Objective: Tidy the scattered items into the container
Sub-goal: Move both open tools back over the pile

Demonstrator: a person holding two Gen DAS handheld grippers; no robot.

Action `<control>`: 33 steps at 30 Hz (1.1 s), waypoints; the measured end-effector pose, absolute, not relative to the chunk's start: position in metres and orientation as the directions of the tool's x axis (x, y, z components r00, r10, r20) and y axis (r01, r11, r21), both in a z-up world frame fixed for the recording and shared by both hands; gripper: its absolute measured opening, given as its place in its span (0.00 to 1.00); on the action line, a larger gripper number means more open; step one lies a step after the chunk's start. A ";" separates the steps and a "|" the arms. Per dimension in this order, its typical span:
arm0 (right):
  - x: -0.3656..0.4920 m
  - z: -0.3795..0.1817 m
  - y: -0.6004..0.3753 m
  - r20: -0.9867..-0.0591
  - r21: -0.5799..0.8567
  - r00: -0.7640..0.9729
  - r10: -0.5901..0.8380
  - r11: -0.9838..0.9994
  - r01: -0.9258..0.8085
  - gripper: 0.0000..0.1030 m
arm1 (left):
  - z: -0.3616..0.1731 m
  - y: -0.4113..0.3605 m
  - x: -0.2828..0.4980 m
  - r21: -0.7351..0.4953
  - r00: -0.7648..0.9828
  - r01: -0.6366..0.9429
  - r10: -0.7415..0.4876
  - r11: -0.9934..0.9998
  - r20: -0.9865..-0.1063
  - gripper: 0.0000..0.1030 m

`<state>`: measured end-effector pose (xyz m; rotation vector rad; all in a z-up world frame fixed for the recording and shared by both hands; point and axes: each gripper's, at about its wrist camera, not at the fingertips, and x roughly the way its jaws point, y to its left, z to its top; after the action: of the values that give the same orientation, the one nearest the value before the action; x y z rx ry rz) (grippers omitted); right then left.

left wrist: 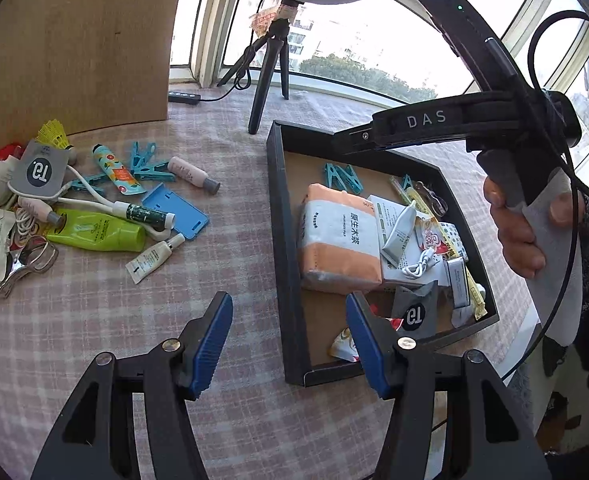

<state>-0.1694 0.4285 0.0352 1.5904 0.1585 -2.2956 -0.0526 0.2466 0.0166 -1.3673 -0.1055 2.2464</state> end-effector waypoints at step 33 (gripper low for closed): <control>-0.198 -0.039 0.271 -0.971 0.125 -0.071 -0.230 -0.732 0.670 0.37 | -0.072 0.109 -0.170 0.013 -0.259 -0.515 0.141 -0.857 -0.955 0.35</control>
<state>-0.1977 0.2708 -0.0389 1.5874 0.4795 -1.8651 -0.1701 0.1094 -0.0716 -1.5858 0.4551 2.1573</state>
